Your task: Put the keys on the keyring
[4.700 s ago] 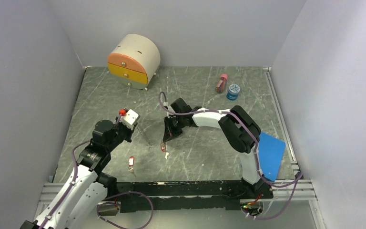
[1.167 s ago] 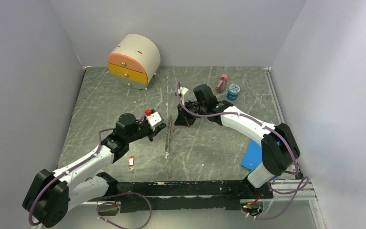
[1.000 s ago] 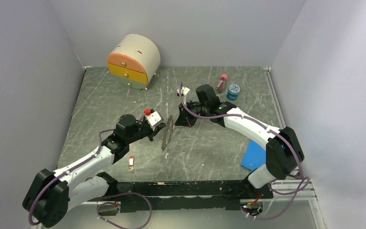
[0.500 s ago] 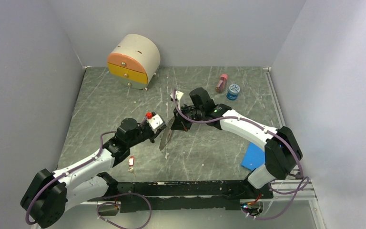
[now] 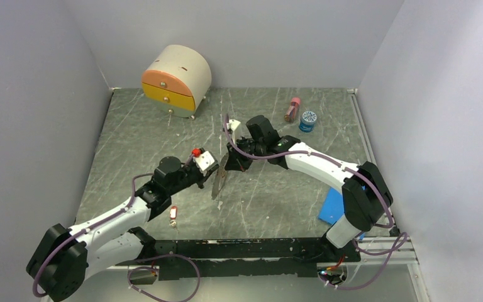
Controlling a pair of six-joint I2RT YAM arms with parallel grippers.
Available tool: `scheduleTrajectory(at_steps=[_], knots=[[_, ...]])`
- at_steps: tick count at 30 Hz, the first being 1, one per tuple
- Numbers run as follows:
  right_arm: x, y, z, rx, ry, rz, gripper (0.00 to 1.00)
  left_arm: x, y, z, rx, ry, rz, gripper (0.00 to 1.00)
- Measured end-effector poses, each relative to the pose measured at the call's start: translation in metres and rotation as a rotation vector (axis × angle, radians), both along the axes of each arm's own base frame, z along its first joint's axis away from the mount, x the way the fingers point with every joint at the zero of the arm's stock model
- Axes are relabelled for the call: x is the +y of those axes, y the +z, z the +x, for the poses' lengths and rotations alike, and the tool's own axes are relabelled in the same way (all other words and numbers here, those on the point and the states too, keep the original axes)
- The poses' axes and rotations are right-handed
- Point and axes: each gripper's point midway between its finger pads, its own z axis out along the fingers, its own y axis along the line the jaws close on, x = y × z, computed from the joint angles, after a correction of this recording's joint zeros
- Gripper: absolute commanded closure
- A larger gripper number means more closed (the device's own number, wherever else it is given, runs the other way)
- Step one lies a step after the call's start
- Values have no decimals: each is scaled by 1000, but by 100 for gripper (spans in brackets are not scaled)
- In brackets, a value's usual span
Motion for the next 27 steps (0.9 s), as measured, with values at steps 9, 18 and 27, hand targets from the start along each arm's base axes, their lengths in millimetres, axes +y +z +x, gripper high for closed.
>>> scheduleTrajectory(at_steps=[9,18,27], knots=[[1,3,1,-3,-5,9,100,0,-1,-1,-1,0,0,97],[2,12,3,-27,-9,30,100,1,-1,0,-2,7,2,97],[1,9,3,-34,-14,31,100,1,-1,0,-2,13,3,98]])
